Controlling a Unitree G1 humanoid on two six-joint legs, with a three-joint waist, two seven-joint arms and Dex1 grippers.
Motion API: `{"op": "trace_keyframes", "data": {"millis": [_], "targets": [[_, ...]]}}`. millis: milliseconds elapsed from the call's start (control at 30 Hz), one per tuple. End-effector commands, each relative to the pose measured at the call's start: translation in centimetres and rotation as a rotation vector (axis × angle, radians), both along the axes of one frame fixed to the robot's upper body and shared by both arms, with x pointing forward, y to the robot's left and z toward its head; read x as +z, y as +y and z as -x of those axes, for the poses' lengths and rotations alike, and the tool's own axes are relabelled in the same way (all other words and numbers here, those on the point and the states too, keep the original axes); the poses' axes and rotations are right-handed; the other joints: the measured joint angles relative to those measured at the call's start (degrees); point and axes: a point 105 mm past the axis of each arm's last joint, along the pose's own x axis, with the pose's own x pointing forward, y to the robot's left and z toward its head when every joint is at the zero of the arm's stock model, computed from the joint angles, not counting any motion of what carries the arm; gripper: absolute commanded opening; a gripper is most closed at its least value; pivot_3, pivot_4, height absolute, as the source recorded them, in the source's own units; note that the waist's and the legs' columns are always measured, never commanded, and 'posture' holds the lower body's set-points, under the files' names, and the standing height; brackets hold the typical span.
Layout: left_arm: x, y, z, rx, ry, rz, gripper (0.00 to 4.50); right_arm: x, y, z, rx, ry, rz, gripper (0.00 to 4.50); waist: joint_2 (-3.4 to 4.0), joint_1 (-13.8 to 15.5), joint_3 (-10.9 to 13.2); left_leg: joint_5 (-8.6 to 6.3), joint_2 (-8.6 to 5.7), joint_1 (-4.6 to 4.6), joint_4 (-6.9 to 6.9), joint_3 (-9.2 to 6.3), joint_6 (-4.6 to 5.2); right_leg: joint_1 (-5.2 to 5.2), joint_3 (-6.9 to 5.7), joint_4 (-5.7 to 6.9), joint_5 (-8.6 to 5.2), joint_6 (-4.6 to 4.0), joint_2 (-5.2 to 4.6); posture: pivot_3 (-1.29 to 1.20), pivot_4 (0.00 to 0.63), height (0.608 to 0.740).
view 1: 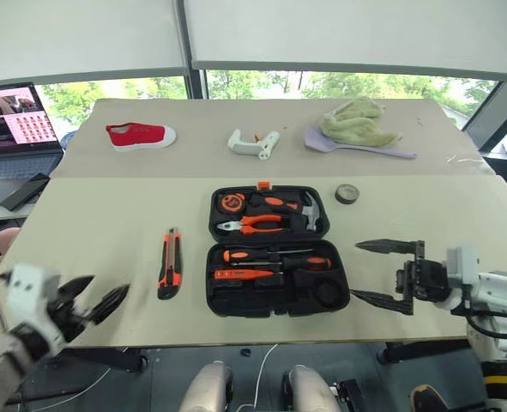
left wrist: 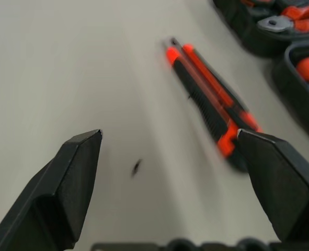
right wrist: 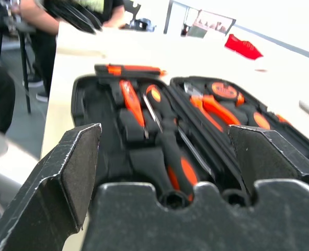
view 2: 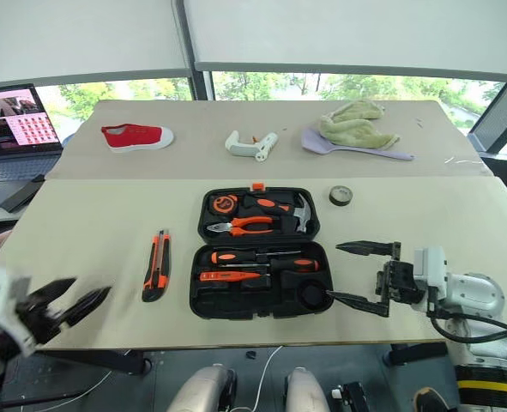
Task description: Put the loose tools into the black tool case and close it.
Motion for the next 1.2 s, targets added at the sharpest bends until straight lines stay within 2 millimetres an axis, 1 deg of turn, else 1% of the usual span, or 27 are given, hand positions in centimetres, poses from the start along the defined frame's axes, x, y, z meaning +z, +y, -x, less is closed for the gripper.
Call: {"op": "trace_keyframes", "data": {"millis": [33,100,167,267,333,400,433,467,500,533,567,600,633,700,733,767,800,833,900,933,1000,1033,1100,1167,1200], "targets": [[-1.1,-2.6,-1.4,0.041,0.084,0.020,4.43,0.0,-0.5,0.5,-0.016,-0.016,-0.016,4.50,0.00,-0.20,0.00,-0.01,-0.10,0.01,0.00,-0.01,-0.02,0.00,0.01,0.03,0.01,0.02,0.21,0.00,0.150,0.740],[-2.0,-3.6,-2.2,0.078,0.130,0.025,4.43,-0.3,-0.8,0.6,-0.028,-0.012,-0.019,4.50,-0.01,-0.48,0.00,-0.08,-0.15,0.03,0.00,0.03,-0.08,-0.10,0.21,0.09,0.01,0.04,0.29,0.00,0.150,0.740],[-2.5,-4.2,-2.5,0.086,0.161,0.001,4.43,-0.5,-1.0,0.7,-0.032,-0.011,-0.019,4.50,-0.02,-0.61,0.01,-0.08,-0.15,0.04,0.00,0.03,-0.10,-0.14,0.30,0.12,0.01,0.05,0.41,0.00,0.150,0.740],[-4.0,-4.6,-2.7,0.112,0.220,-0.067,4.43,-0.8,-1.3,0.8,-0.042,-0.006,-0.024,4.50,-0.01,-0.70,0.00,-0.12,-0.07,0.12,0.00,0.03,-0.17,-0.13,0.40,0.17,0.00,0.03,0.56,0.00,0.150,0.740],[-4.7,-5.7,-3.1,0.113,0.244,-0.060,4.43,-1.0,-1.4,0.9,-0.044,-0.001,-0.026,4.50,0.06,-0.54,-0.03,-0.13,-0.06,0.18,0.00,0.03,-0.17,-0.06,0.41,0.16,0.00,0.03,0.56,0.00,0.150,0.740],[-5.3,-6.6,-3.4,0.119,0.262,-0.045,3.92,-1.0,-1.4,1.0,-0.045,0.003,-0.029,4.50,0.15,-0.07,-0.09,-0.13,-0.09,0.38,0.00,0.09,-0.18,0.17,0.46,0.10,0.00,0.03,0.51,0.00,0.150,0.740],[-5.5,-6.8,-3.4,0.119,0.265,-0.046,3.77,-1.0,-1.4,1.0,-0.045,0.002,-0.029,4.50,0.15,0.11,-0.09,-0.13,-0.13,0.42,0.00,0.10,-0.18,0.21,0.47,0.10,0.00,0.04,0.48,0.00,0.150,0.740],[-5.6,-6.8,-3.4,0.124,0.267,-0.048,3.40,-0.9,-1.4,1.0,-0.045,0.002,-0.029,4.50,0.17,0.22,-0.10,-0.13,-0.13,0.41,0.00,0.09,-0.18,0.21,0.46,0.09,-0.01,0.04,0.48,0.00,0.150,0.740],[-5.6,-6.8,-3.4,0.125,0.267,-0.049,3.15,-0.9,-1.4,0.9,-0.046,0.002,-0.030,4.50,0.21,0.28,-0.12,-0.13,-0.13,0.42,0.00,0.09,-0.18,0.21,0.46,0.09,-0.01,0.04,0.48,0.00,0.150,0.740],[-5.6,-6.7,-3.3,0.126,0.259,-0.061,2.68,-0.8,-1.4,1.0,-0.046,0.003,-0.029,4.50,0.25,0.28,-0.15,-0.13,-0.13,0.42,0.00,0.10,-0.18,0.21,0.47,0.09,-0.01,0.04,0.48,0.00,0.150,0.740],[-5.6,-6.6,-3.3,0.126,0.253,-0.069,2.44,-0.8,-1.4,1.0,-0.046,0.003,-0.028,4.50,0.28,0.28,-0.17,-0.13,-0.14,0.42,0.00,0.11,-0.18,0.21,0.48,0.09,-0.01,0.04,0.48,0.00,0.150,0.740],[-5.5,-6.4,-3.3,0.130,0.250,-0.074,2.03,-0.8,-1.4,1.0,-0.046,0.004,-0.028,4.50,0.30,0.29,-0.18,-0.13,-0.14,0.41,0.00,0.11,-0.18,0.20,0.48,0.09,-0.01,0.04,0.47,0.00,0.150,0.740],[-5.3,-6.1,-3.2,0.134,0.237,-0.079,1.76,-0.8,-1.5,1.0,-0.047,0.005,-0.027,4.50,0.32,0.29,-0.19,-0.13,-0.14,0.41,0.00,0.10,-0.18,0.20,0.48,0.08,-0.01,0.04,0.48,0.00,0.150,0.740],[-4.3,-5.0,-3.4,0.140,0.175,-0.091,1.71,-0.8,-1.5,1.0,-0.049,0.007,-0.025,4.50,0.32,0.19,-0.19,-0.13,-0.12,0.41,0.00,0.10,-0.18,0.20,0.49,0.08,-0.01,0.04,0.48,0.00,0.150,0.740],[-2.6,-3.5,-3.9,0.150,0.056,-0.123,1.71,-0.7,-1.5,1.0,-0.050,0.008,-0.024,4.50,0.32,0.08,-0.19,-0.13,-0.11,0.40,0.00,0.10,-0.18,0.19,0.49,0.07,-0.01,0.04,0.49,0.00,0.150,0.740],[-1.3,-2.6,-4.1,0.148,-0.028,-0.154,1.71,-0.7,-1.5,1.0,-0.051,0.008,-0.024,4.50,0.30,-0.04,-0.18,-0.13,-0.11,0.39,0.00,0.10,-0.18,0.18,0.49,0.06,-0.01,0.03,0.49,0.00,0.150,0.740],[-0.2,-2.2,-4.1,0.083,-0.102,-0.176,1.71,-0.7,-1.4,1.0,-0.053,0.008,-0.022,4.50,0.28,-0.20,-0.16,-0.13,-0.09,0.35,-0.01,0.11,-0.18,0.11,0.49,0.06,-0.03,0.01,0.50,0.00,0.150,0.740],[0.7,-2.4,-3.9,-0.011,-0.157,-0.191,1.71,-0.7,-1.5,1.0,-0.056,0.008,-0.020,4.50,0.26,-0.29,-0.15,-0.16,-0.01,0.32,-0.04,0.13,-0.23,0.05,0.50,0.05,-0.05,-0.05,0.52,0.00,0.150,0.740],[2.1,-4.6,-2.7,-0.317,-0.231,-0.156,1.71,-0.5,-1.9,0.9,-0.091,0.014,-0.022,4.50,0.25,-0.18,-0.13,-0.20,0.20,0.29,-0.04,0.15,-0.32,0.03,0.48,-0.01,-0.08,-0.21,0.45,0.00,0.150,0.740],[2.3,-5.3,-2.0,-0.422,-0.233,-0.142,1.71,-0.5,-2.1,1.0,-0.101,0.038,-0.018,4.50,0.27,0.01,-0.12,-0.21,0.26,0.29,-0.04,0.15,-0.34,0.04,0.47,-0.04,-0.08,-0.24,0.45,0.00,0.150,0.740],[2.6,-7.3,-0.1,-0.679,-0.168,-0.064,1.71,-0.7,-2.5,1.4,-0.110,0.062,0.014,4.50,0.36,0.21,-0.11,-0.25,0.31,0.25,-0.05,0.15,-0.40,0.09,0.47,-0.14,-0.15,-0.36,0.12,0.00,0.150,0.740],[2.7,-8.0,0.7,-0.783,-0.142,-0.040,1.71,-0.6,-2.7,1.5,-0.118,0.065,0.021,4.50,0.36,0.28,-0.10,-0.42,0.30,0.24,-0.06,0.16,-0.61,0.09,0.48,-0.16,-0.16,-0.36,-0.01,0.00,0.150,0.740],[3.0,-9.9,2.0,-1.015,-0.085,-0.023,1.71,-0.2,-3.2,1.7,-0.143,0.066,0.025,4.50,0.36,0.28,-0.10,-0.39,0.29,0.11,-0.05,0.16,-0.47,0.05,0.44,-0.23,-0.16,-0.35,-0.04,0.00,0.150,0.740],[2.9,-11.9,2.5,-1.186,-0.021,-0.026,1.71,-0.1,-3.5,2.2,-0.153,0.076,0.041,4.50,0.36,0.47,-0.09,-0.26,0.28,0.06,-0.05,0.14,-0.23,0.05,0.41,-0.24,-0.16,-0.33,-0.02,0.00,0.150,0.740],[2.4,-12.9,2.4,-1.252,-0.022,-0.090,1.71,0.0,-3.6,2.5,-0.160,0.077,0.046,4.50,0.37,0.15,-0.09,-0.26,0.26,0.05,-0.03,0.14,-0.23,0.05,0.34,-0.23,-0.15,-0.30,0.05,0.00,0.150,0.740]]}}
